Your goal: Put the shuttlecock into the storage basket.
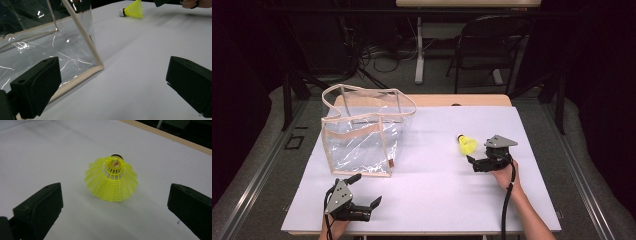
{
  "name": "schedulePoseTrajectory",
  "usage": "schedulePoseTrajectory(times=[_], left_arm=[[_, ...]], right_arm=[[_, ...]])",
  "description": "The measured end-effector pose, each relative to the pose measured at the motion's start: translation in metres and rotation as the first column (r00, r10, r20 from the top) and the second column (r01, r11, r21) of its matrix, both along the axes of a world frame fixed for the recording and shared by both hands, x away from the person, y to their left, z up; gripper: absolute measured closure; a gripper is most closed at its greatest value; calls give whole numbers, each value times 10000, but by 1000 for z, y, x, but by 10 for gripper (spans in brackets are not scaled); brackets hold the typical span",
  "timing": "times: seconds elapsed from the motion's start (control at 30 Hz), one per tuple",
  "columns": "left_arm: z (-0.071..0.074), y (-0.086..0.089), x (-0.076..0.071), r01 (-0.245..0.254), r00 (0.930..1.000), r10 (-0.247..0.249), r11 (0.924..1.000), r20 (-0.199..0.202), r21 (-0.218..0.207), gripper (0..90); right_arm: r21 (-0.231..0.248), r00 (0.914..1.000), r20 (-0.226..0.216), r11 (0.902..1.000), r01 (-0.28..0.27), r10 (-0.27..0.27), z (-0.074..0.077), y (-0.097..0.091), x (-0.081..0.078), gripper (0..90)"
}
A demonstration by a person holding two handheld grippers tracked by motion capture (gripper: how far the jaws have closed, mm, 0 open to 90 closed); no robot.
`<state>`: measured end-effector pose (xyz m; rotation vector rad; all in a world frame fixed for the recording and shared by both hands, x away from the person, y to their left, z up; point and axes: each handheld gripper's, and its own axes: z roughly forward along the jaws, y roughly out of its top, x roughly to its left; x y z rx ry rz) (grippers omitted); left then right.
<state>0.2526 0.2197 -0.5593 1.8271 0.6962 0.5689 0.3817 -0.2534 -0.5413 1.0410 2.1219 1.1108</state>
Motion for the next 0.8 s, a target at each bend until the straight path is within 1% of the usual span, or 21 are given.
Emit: schedulePoseTrajectory(times=[0.1, 0.13, 0.3, 0.33, 0.37, 0.43, 0.47, 0.5, 0.53, 0.57, 0.63, 0.73, 0.77, 0.8], left_arm=[[0, 0, 0, -3, 10000, 3, 10000, -3, 7, 0], [0, 0, 0, -3, 10000, 3, 10000, 1, -1, 0], [0, 0, 0, 10, 10000, -10, 10000, 2, 4, 0], [0, 0, 0, 23, 10000, -23, 10000, 14, 32, 0], [0, 0, 0, 23, 10000, -23, 10000, 14, 32, 0], [0, 0, 0, 20, 10000, -20, 10000, 9, 14, 0], [0, 0, 1, 17, 10000, -17, 10000, 5, 13, 0], [0, 0, 1, 17, 10000, -17, 10000, 5, 13, 0], [0, 0, 1, 19, 10000, -19, 10000, 12, 17, 0], [0, 0, 1, 19, 10000, -19, 10000, 12, 17, 0], [0, 0, 0, 5, 10000, -5, 10000, 12, 30, 0], [0, 0, 1, 10, 10000, -10, 10000, 11, 23, 0], [0, 0, 1, 4, 10000, -4, 10000, 9, 27, 0], [0, 0, 1, 8, 10000, -8, 10000, 12, 26, 0]], right_arm=[[17, 10000, 17, 10000, 48, -48, 2, 1, 4, 0], [-45, 10000, 5, 10000, 55, -55, 2, 1, 5, 0], [-90, 9997, -189, 9999, 127, -128, 3, 2, 11, 0], [-169, 9996, -236, 9997, 163, -167, 4, 3, 13, 42], [-169, 9996, -236, 9997, 163, -167, 4, 3, 13, 42], [-234, 9993, -273, 9995, 231, -238, 4, 4, 15, 87], [-337, 9992, -254, 9990, 293, -302, 5, 5, 17, 152], [-427, 9991, -246, 9985, 331, -341, 4, 6, 18, 157], [-470, 9991, -259, 9984, 321, -333, 4, 7, 19, 181], [-470, 9991, -259, 9984, 321, -333, 4, 7, 19, 181], [-661, 9989, -322, 9973, 329, -351, 2, 9, 21, 242], [-745, 9981, -390, 9962, 443, -473, -2, 11, 23, 352], [-745, 9981, -390, 9962, 443, -473, -2, 11, 23, 352], [-779, 9980, -372, 9958, 481, -511, -2, 11, 24, 374]])
